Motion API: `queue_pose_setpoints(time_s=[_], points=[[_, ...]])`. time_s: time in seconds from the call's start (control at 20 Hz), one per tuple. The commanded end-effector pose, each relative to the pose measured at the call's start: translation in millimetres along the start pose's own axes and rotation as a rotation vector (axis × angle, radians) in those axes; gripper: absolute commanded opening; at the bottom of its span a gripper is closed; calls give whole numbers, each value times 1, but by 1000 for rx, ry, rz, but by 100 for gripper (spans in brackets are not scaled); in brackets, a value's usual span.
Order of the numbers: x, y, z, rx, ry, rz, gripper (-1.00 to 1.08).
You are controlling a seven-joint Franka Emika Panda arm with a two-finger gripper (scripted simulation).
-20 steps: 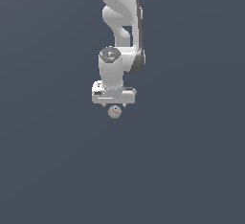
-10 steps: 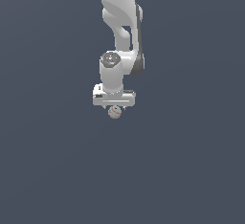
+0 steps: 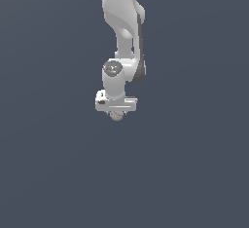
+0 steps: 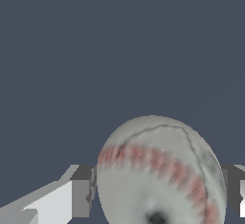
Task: Pick up the object and move it to a goal position.
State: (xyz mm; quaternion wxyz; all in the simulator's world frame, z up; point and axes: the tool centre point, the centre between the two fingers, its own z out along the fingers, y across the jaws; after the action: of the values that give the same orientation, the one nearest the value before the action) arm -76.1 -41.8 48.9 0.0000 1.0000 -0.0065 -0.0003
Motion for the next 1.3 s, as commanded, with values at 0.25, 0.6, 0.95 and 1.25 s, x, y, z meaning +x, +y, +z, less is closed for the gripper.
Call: queue_pose_setpoints(time_s=[0.25, 0.6, 0.95, 1.25], points=[[0, 0, 1, 0, 1, 0, -100], [1, -3, -2, 0, 1, 0, -100], [3, -34, -25, -1, 1, 0, -100], [9, -87, -63, -1, 1, 0, -100]])
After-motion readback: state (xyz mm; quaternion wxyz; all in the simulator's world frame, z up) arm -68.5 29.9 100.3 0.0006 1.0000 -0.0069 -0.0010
